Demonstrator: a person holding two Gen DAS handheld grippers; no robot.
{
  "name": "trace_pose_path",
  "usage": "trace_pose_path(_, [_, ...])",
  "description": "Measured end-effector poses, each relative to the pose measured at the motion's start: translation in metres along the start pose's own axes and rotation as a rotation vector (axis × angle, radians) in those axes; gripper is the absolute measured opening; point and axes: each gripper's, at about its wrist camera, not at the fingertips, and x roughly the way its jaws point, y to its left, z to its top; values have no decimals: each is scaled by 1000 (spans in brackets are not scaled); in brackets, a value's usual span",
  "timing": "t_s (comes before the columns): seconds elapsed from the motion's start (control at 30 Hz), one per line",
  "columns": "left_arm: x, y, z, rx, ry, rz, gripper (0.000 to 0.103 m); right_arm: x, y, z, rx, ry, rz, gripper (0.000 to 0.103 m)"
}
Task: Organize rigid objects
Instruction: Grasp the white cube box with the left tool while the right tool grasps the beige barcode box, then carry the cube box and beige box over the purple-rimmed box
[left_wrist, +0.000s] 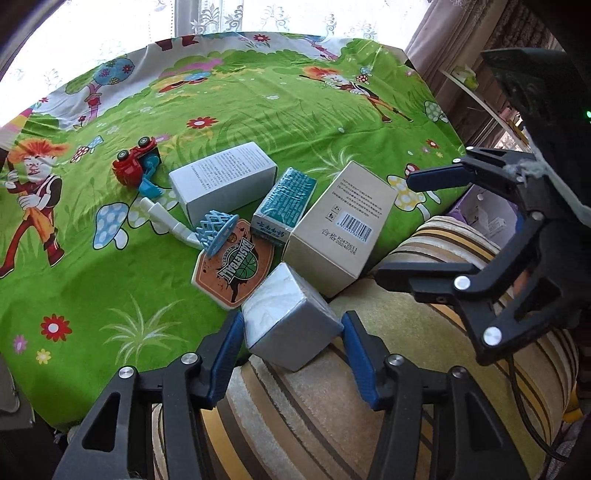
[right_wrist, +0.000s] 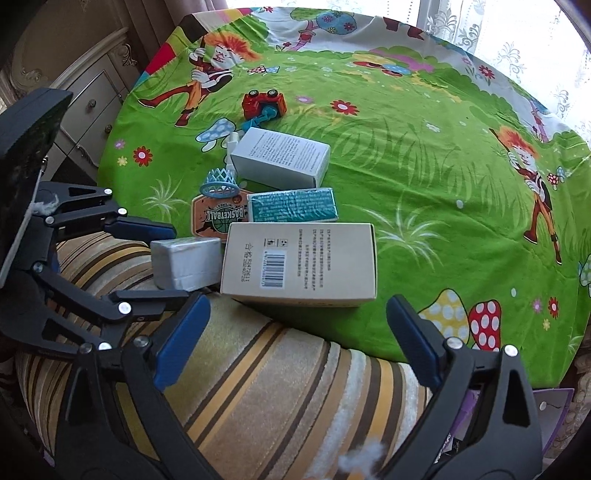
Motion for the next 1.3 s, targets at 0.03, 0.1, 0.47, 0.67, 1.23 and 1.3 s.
trace_pose_path(0.03, [-3, 2, -2, -9, -8, -5, 55, 2, 0, 1, 1, 3, -5, 100])
trace_pose_path(0.1, [-7, 5, -4, -25, -20, -13, 55, 4, 2, 4, -1, 10, -7, 100])
trace_pose_path(0.47, [-15, 16, -12, -83, -58, -27, 55, 24, 6, 14, -10, 53, -49, 102])
trace_pose_path(0.67, [-15, 16, -12, -87, -60, -32, 55, 34, 7, 18, -14, 76, -59, 102])
trace_pose_path(1.23, [-27, 4, -11, -82, -74, -10, 55, -5, -10, -1, 57, -47, -73, 99])
trace_pose_path(1.3, [-30, 0, -11, -81, -79, -10, 55, -15, -15, -6, 77, -74, -77, 99])
